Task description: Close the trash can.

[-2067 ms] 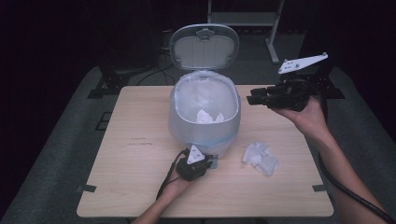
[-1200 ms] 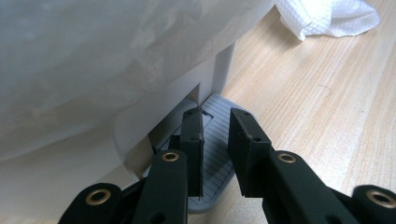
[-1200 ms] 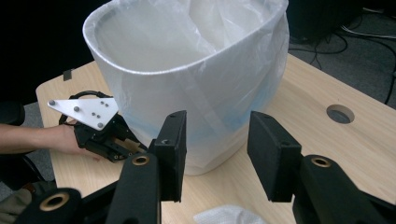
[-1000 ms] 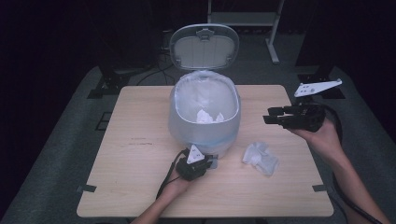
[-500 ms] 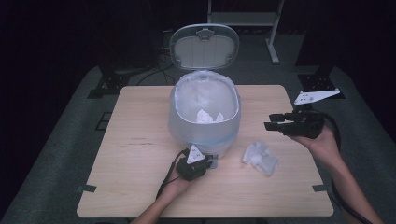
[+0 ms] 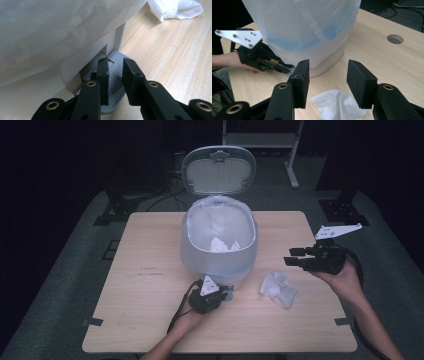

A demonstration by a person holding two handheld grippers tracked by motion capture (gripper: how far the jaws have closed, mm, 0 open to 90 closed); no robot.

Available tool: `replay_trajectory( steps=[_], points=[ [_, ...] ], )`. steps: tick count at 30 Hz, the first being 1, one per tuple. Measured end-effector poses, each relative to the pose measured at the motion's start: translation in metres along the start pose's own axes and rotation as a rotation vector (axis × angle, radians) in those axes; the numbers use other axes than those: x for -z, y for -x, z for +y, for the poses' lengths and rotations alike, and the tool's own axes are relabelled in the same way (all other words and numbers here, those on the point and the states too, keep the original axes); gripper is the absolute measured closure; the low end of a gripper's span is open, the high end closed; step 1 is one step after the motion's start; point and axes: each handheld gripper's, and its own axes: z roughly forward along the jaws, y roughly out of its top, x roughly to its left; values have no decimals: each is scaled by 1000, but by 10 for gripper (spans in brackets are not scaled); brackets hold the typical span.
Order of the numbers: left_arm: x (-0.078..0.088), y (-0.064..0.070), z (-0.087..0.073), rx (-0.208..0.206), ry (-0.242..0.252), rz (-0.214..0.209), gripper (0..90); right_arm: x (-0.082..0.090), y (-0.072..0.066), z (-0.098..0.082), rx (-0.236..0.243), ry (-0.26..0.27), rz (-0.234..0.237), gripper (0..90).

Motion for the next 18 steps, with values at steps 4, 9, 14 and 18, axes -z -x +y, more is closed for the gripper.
replay_trajectory(
  steps=[4, 9, 14, 18],
  points=[
    [0, 0, 0, 3, 0, 0, 755, -2, 2, -5, -3, -9, -5, 517],
    [0, 0, 0, -9, -3, 5, 755, -7, 3, -11, -2, -20, -7, 516],
    [0, 0, 0, -10, -4, 5, 755, -9, 4, -15, -6, -22, -8, 513],
    [0, 0, 0, -7, -4, 5, 755, -11, 5, -20, -11, -24, -9, 513]
  ],
)
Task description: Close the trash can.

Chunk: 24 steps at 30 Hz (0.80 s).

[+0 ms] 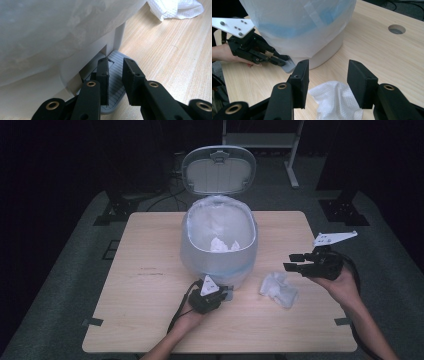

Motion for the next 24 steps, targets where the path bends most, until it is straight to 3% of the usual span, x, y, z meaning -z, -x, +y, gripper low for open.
replay_trajectory(
  steps=[24],
  points=[
    [0, 1, 0, -1, 0, 2, 755, -18, 3, -24, 0, -34, 1, 499]
  ],
)
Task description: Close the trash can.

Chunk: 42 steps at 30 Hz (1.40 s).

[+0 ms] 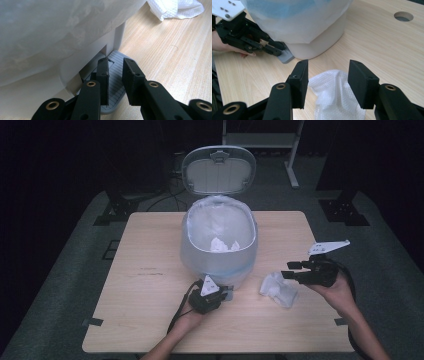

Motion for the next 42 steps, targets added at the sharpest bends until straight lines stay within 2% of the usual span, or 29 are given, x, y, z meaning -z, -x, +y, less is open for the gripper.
replay_trajectory(
  steps=[42],
  points=[
    [0, 0, 0, 0, -2, 1, 755, -40, 6, -47, -2, -69, -34, 441]
  ],
)
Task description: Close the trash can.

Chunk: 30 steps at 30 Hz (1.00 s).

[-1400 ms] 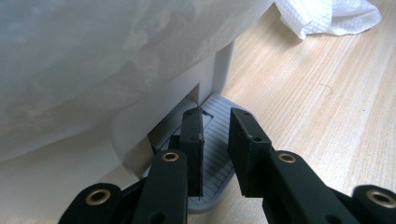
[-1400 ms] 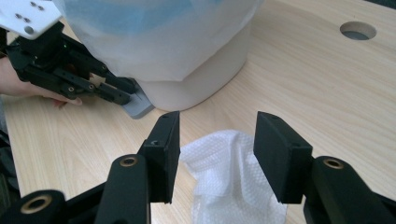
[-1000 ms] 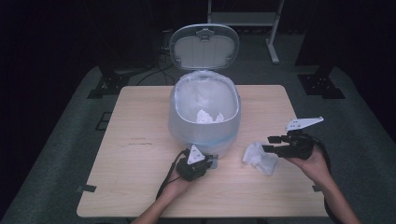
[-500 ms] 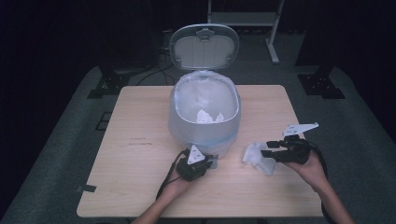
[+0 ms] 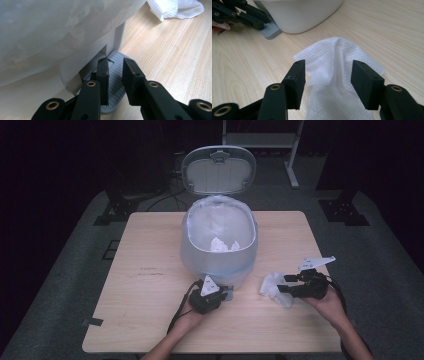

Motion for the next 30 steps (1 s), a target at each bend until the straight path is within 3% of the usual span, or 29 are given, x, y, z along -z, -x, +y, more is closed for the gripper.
replay_trajectory(
  steps=[10, 30],
  points=[
    [0, 0, 0, -2, -1, -1, 754, -10, 0, -6, 12, -27, -20, 415],
    [0, 0, 0, -1, -1, 0, 755, -31, 2, -17, 9, -72, -18, 441]
  ],
)
